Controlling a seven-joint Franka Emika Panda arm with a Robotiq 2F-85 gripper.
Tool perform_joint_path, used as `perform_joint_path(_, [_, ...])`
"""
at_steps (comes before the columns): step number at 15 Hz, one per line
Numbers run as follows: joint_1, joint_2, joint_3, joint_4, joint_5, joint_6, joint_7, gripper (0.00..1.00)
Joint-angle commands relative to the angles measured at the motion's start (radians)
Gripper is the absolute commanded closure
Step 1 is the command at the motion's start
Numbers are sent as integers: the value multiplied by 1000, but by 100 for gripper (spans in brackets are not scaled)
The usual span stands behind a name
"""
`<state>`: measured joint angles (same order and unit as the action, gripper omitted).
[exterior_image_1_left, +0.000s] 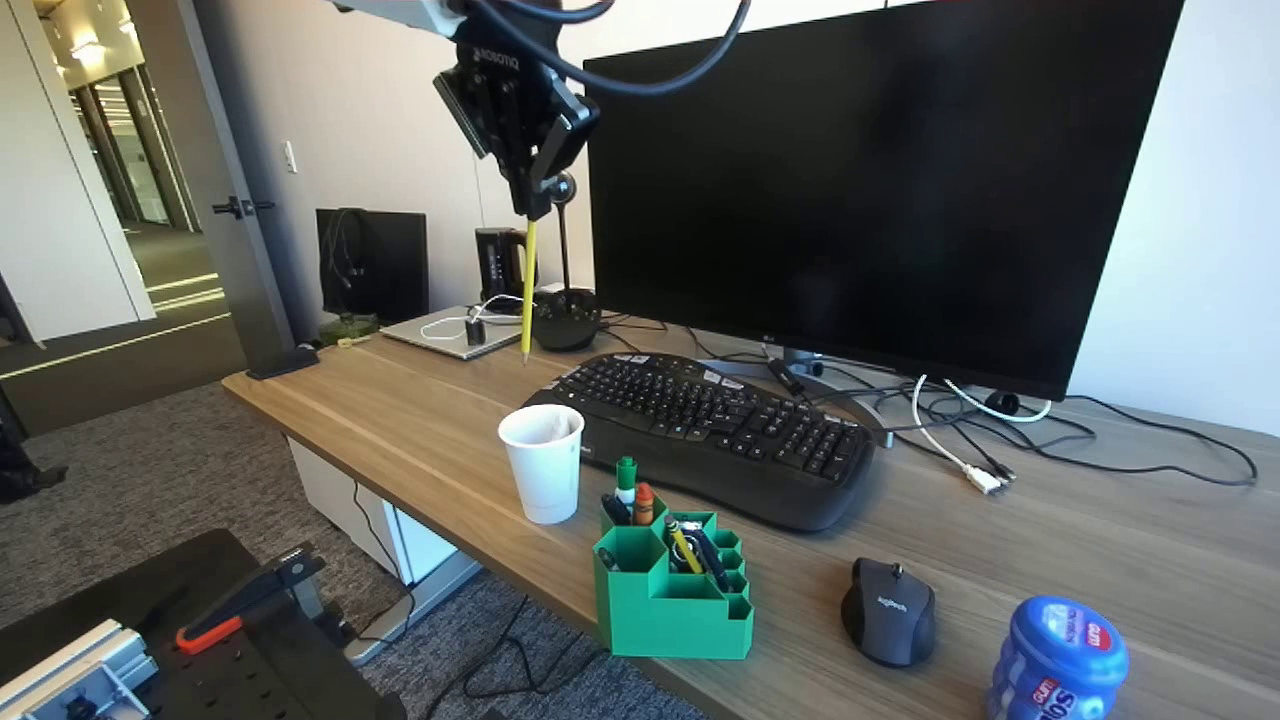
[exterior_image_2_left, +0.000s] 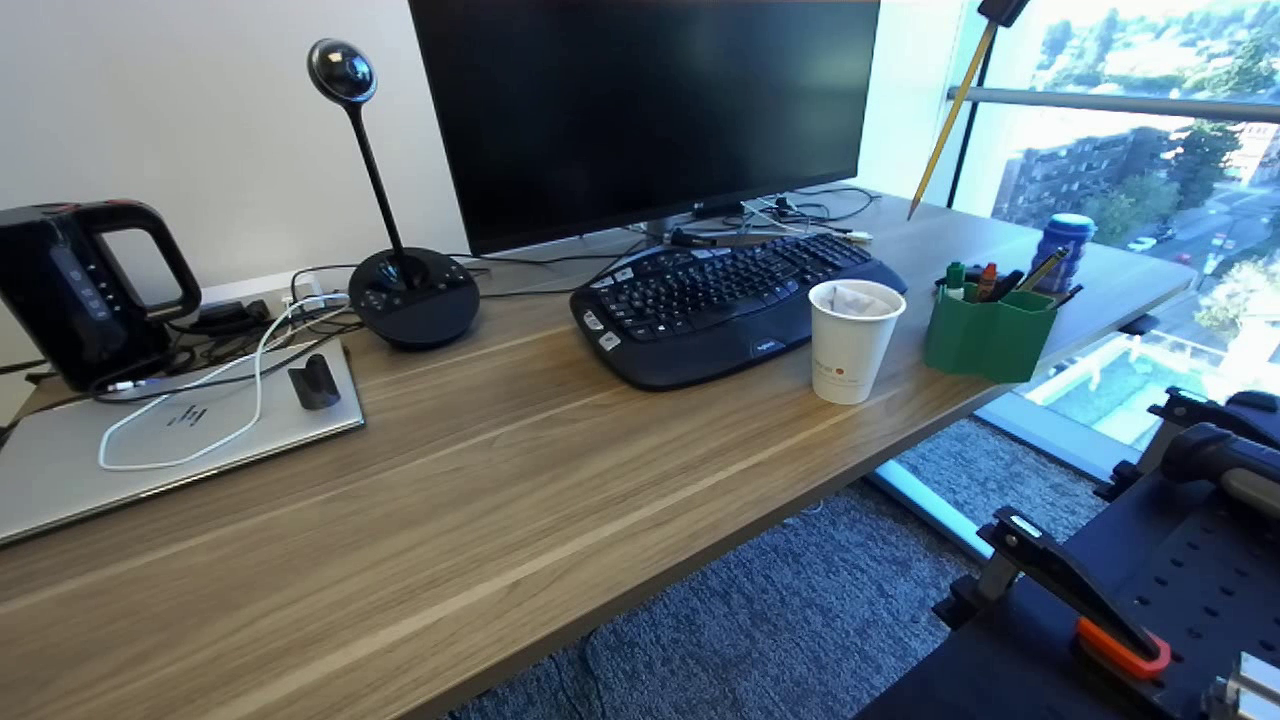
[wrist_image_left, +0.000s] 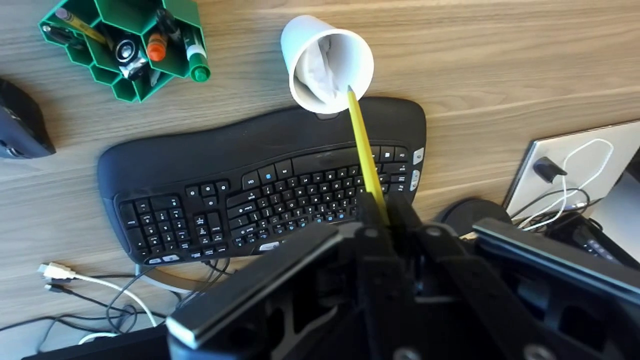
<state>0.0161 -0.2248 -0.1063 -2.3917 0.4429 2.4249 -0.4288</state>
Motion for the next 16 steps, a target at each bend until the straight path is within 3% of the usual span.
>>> perform_joint_path(1, [-3, -32, -9, -2, -15, -61, 54, 98])
perform_joint_path(9, [7, -21, -3, 0, 15, 33, 120, 98])
perform_joint_path(16, [4, -39, 8, -2, -18, -1, 166, 98])
